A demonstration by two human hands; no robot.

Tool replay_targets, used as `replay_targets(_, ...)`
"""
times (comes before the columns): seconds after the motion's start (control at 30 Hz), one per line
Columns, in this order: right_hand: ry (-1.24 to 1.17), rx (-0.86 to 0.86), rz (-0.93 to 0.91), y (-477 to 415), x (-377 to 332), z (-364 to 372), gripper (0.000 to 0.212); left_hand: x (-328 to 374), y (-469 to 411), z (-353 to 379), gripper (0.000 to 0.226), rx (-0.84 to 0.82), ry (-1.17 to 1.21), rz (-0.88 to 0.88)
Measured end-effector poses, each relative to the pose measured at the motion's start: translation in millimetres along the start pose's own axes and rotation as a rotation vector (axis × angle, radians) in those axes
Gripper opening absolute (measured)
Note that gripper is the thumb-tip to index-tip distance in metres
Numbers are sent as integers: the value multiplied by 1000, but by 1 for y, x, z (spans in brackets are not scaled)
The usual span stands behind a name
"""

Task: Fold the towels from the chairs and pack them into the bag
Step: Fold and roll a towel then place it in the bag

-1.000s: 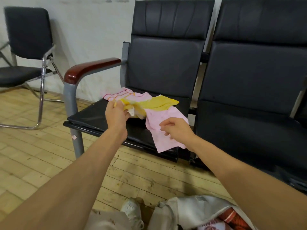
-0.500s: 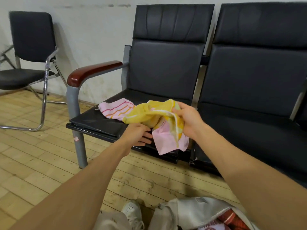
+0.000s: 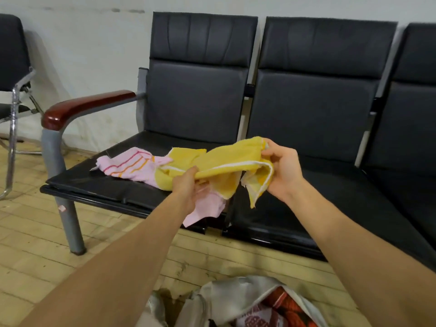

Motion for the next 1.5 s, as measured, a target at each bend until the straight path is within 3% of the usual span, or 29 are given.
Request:
replay_targets(0.1, 76, 35, -5, 16, -24, -29, 29, 10, 2, 10, 9, 112, -56, 118)
replay_targets(0.13, 182, 76, 24, 21, -27, -43, 27, 18, 7, 16, 12, 125, -102, 170)
replay_targets(0.3, 982, 208, 103, 30, -20, -86, 22, 50, 43, 74, 21, -102, -220, 409)
replay_targets(0.37, 870, 200, 143, 27, -9, -80, 36, 53, 60, 96, 22, -272, -171, 431)
replay_targets(0.47, 424, 161, 205, 20, 7, -63, 58, 47, 78, 118, 28, -526, -228, 434)
replay_targets(0.57, 324, 115, 187, 17, 9, -56, 71, 38, 73, 113, 27, -473, -439, 446)
replay_targets(0.7, 697, 5, 117, 29, 0, -48, 34, 34, 66, 108, 37, -413, -569, 445)
replay_targets(0.8, 846, 102, 16, 33, -17, -56, 23, 34, 73, 114, 49, -449, -616, 464)
replay_targets(0.93, 661, 218, -46, 47, -49, -72, 17, 29, 82, 122, 50, -452, -732, 536)
replay_targets(1.07, 315, 323, -95, 63, -85, -100, 25, 2, 75, 122, 63, -360, -1466, 794)
replay_targets(1.13, 243, 346, -64, 73, -97, -116, 30, -15, 68, 121, 70, -289, -1721, 865)
replay_targets(1.2, 288, 400, -9, 85, -101, -136, 33, -30, 64, 125, 68, -290, -1772, 888)
replay_targets(1.33, 358, 497, 53, 109, -97, -168, 30, -66, 68, 148, 85, -462, -1855, 872)
replay_targets(1.4, 352, 551, 54, 115, -94, -184, 31, -80, 71, 162, 77, -469, -2013, 965)
replay_targets(1.5, 415, 586, 70, 119, -96, -200, 32, -73, 70, 180, 38, -431, -1998, 1056)
Point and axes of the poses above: each hand's wrist, its own y-axis away from the middle knuckle, its own z-axis out of the palm, x = y × z, the point moved 7 cm from there along -y, towards the middle knuckle, and after that the axes turned 15 degrees about -y, right-handed, at the moved point
